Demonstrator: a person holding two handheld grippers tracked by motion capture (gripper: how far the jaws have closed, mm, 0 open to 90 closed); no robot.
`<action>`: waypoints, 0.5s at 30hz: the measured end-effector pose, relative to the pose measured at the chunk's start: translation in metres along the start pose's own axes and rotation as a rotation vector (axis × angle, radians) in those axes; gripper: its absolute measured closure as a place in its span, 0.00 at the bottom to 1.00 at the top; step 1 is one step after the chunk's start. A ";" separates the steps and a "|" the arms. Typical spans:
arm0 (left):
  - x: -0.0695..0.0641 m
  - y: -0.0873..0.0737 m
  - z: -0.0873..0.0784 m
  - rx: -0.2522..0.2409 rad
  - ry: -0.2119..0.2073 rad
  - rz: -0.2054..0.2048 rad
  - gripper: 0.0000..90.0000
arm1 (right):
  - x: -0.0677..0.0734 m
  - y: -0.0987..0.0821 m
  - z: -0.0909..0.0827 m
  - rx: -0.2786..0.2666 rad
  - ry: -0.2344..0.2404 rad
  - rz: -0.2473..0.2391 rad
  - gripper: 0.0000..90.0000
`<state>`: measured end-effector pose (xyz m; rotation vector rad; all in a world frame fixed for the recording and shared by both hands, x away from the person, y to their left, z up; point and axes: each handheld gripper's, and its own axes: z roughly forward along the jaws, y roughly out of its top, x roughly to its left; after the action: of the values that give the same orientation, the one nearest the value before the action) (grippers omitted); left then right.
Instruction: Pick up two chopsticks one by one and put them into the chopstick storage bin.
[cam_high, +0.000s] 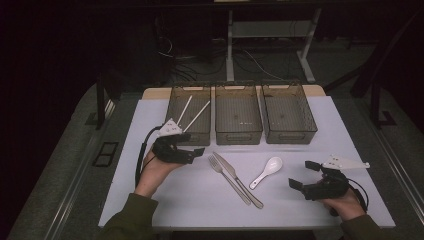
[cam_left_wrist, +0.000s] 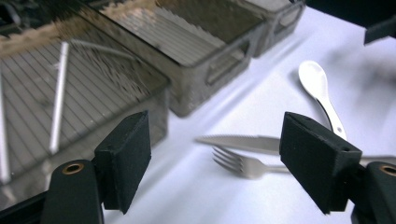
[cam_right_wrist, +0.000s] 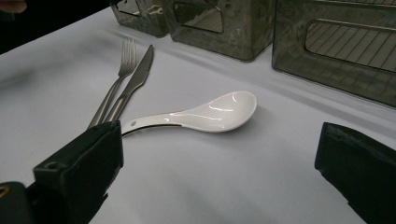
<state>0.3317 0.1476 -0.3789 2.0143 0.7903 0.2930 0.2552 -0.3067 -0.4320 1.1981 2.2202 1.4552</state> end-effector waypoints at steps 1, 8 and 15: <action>-0.002 -0.003 0.000 0.002 0.001 0.004 0.26 | 0.000 0.000 0.000 0.000 0.000 0.001 0.01; -0.013 -0.023 -0.002 0.002 -0.012 0.016 0.24 | 0.000 0.000 0.000 -0.003 0.000 -0.004 0.01; -0.022 -0.046 -0.002 0.023 -0.029 0.039 0.21 | 0.000 0.000 -0.001 -0.006 -0.001 -0.003 0.01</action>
<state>0.2947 0.1517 -0.4134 2.0528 0.7404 0.2774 0.2546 -0.3071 -0.4317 1.1922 2.2152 1.4587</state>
